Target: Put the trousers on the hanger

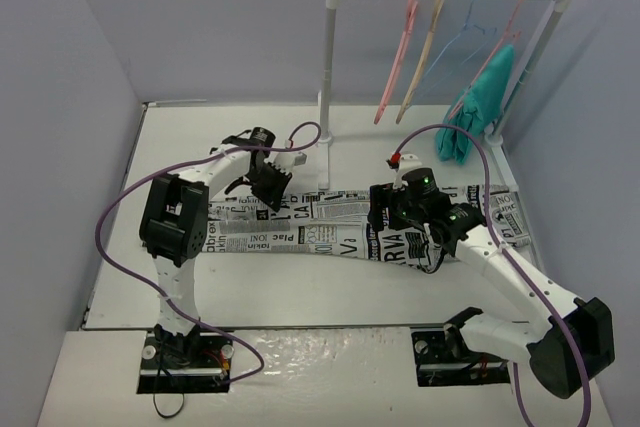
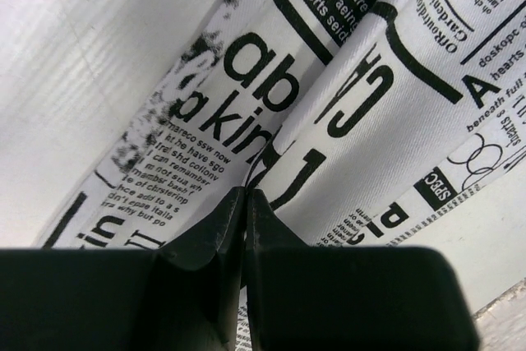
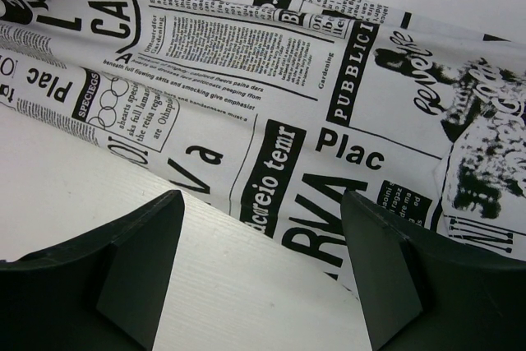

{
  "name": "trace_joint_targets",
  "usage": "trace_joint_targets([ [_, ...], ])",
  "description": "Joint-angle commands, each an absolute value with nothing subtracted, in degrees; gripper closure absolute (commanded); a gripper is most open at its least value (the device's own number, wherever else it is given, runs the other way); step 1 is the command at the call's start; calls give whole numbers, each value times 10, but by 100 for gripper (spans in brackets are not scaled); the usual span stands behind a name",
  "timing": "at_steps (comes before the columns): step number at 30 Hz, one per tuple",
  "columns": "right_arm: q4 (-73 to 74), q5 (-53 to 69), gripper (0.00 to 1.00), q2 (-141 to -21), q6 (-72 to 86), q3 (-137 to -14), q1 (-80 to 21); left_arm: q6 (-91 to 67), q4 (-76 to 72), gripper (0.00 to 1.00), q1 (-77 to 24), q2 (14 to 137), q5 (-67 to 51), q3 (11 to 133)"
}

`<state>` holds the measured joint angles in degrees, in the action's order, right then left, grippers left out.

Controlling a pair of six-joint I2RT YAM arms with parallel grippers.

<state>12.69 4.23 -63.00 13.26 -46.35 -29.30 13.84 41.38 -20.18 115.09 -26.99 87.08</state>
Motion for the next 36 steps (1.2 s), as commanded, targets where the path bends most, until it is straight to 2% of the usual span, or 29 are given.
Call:
trace_joint_targets([
  [1,119,29,26,-615,134,-468,-294,158,425,100,-200,1107,-252,924],
  [7,121,24,26,-613,134,-468,-295,161,439,100,-200,1138,-231,962],
  [23,126,1,26,-618,155,-462,-294,138,381,98,-200,1188,-176,967],
  [29,128,-47,26,-643,192,-459,-294,106,345,87,-200,1192,-97,961],
  [33,129,-67,26,-665,220,-465,-291,69,310,75,-200,1171,-36,952],
  [36,128,-73,26,-686,243,-469,-277,31,276,61,-200,1132,2,928],
])
